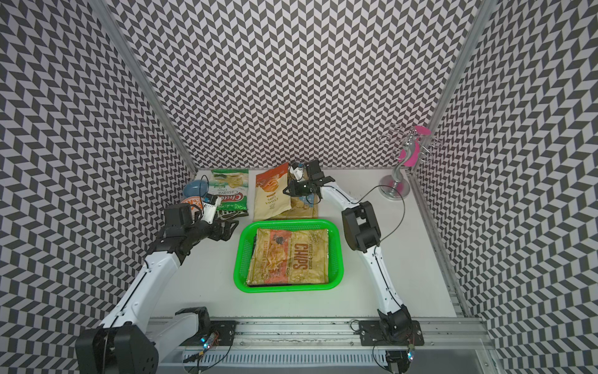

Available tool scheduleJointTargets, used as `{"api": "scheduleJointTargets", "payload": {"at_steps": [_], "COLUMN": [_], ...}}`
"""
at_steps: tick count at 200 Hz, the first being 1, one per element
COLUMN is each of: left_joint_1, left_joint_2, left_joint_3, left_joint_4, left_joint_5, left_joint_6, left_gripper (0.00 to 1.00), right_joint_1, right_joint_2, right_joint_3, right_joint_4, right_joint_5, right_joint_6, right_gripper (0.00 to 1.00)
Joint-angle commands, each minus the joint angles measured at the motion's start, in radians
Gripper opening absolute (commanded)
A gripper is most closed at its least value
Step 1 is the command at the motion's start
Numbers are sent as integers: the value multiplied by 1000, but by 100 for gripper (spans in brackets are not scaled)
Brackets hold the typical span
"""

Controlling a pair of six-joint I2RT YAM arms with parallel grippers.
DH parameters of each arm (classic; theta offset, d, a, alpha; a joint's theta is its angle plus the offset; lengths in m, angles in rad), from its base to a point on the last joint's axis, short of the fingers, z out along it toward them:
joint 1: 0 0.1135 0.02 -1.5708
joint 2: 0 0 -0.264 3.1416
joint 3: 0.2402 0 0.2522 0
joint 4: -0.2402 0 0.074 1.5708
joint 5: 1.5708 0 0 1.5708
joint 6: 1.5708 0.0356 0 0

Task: Put the potato chips into the basket
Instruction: Pick up the potato chip from the center of the board.

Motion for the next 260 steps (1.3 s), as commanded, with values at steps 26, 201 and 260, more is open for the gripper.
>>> {"api": "scheduleJointTargets", "payload": {"at_steps": [26, 201, 260], "left_joint_1": [5, 5, 5], "left_joint_2": [-25, -32, -37], "left_joint_3": [-3, -4, -4], "left_joint_4": [18, 20, 20], "left_joint_5": [0, 9, 16], "left_joint_6": [-2, -6, -5], "left_gripper": [99, 99, 99], "right_joint_1": [3, 101, 323], "right_joint_2": [-193, -982, -1256], "right_joint_3": [123, -570, -958], "right_joint_4": [-50, 151, 404], "right_joint_5": [82, 225, 467], "right_joint_6": [-131, -20, 104], "right_gripper": [0, 0, 0]}}
